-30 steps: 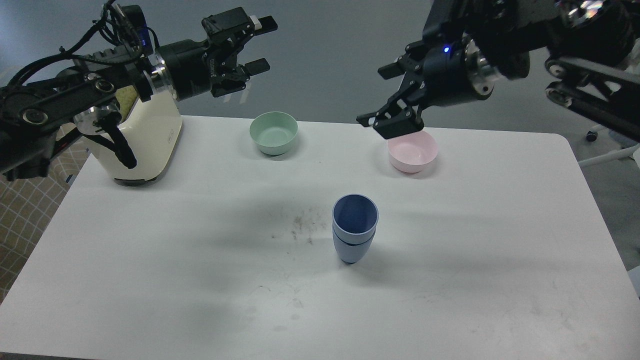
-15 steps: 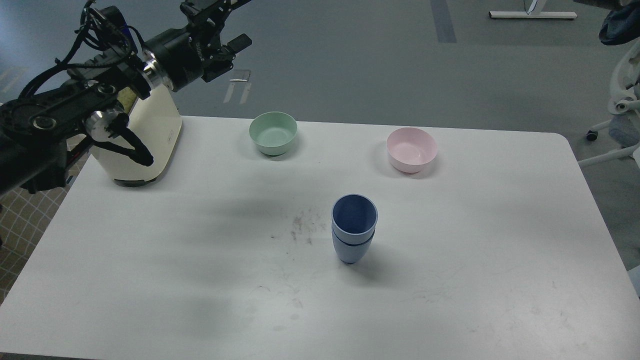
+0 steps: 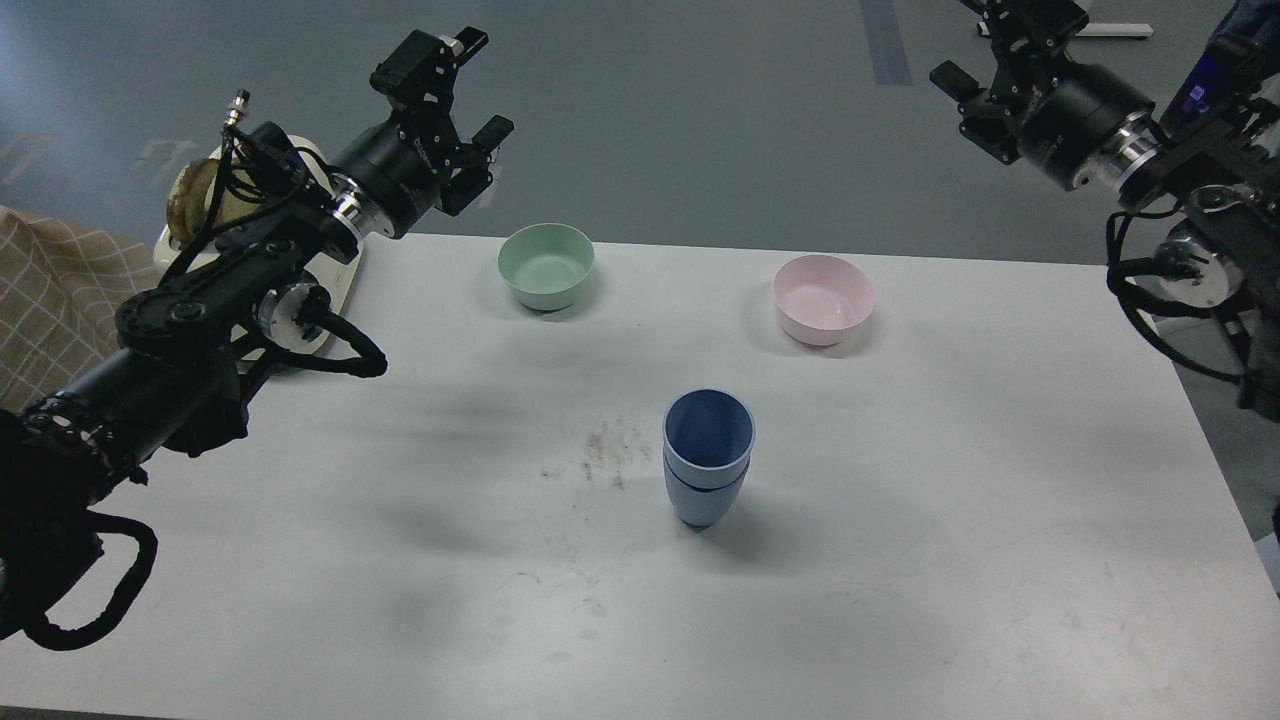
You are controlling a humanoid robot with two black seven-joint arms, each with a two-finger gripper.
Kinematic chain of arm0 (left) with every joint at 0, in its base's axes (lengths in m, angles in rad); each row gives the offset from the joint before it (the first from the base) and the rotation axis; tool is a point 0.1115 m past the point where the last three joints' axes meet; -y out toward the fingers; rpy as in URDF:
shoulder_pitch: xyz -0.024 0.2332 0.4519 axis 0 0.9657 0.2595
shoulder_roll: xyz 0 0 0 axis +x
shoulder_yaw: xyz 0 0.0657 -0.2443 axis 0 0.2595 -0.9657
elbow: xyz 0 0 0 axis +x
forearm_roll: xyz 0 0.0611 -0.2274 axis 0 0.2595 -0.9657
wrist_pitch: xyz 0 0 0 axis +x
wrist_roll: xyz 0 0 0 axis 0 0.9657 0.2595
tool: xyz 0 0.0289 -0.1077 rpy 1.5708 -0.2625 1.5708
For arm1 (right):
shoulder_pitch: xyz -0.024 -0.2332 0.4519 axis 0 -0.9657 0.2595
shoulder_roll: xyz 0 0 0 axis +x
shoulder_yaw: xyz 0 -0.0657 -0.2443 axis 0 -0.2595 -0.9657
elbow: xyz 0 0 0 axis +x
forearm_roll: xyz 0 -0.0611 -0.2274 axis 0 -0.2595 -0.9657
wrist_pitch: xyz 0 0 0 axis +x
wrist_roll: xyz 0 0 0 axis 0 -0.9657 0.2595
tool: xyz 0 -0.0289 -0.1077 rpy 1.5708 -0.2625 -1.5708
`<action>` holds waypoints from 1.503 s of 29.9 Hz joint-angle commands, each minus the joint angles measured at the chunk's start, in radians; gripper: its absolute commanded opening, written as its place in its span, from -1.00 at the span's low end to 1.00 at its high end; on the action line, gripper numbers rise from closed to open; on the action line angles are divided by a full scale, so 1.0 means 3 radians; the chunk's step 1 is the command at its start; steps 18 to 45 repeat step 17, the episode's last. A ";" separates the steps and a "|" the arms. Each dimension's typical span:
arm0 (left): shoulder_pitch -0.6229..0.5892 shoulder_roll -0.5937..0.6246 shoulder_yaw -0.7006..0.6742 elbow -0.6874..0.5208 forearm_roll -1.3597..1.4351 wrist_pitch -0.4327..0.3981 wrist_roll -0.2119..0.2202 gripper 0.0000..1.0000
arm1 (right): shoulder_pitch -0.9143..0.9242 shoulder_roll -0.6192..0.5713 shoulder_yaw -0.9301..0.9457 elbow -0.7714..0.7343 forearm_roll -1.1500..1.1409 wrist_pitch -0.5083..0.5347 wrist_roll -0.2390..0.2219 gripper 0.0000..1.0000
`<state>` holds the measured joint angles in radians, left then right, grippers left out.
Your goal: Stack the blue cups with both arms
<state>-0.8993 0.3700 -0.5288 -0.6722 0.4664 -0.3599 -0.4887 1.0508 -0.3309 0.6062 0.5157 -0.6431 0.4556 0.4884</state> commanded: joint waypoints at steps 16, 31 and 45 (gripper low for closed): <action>0.0395 -0.0405 -0.0211 0.0297 0.0005 -0.0145 0.0000 0.95 | -0.0476 0.0586 0.0193 0.0009 0.0789 0.0067 0.0001 1.00; 0.0395 -0.0400 -0.0211 0.0303 0.0005 -0.0140 0.0000 0.95 | -0.0481 0.0602 0.0193 -0.0011 0.0789 0.0067 0.0001 1.00; 0.0395 -0.0400 -0.0211 0.0303 0.0005 -0.0140 0.0000 0.95 | -0.0481 0.0602 0.0193 -0.0011 0.0789 0.0067 0.0001 1.00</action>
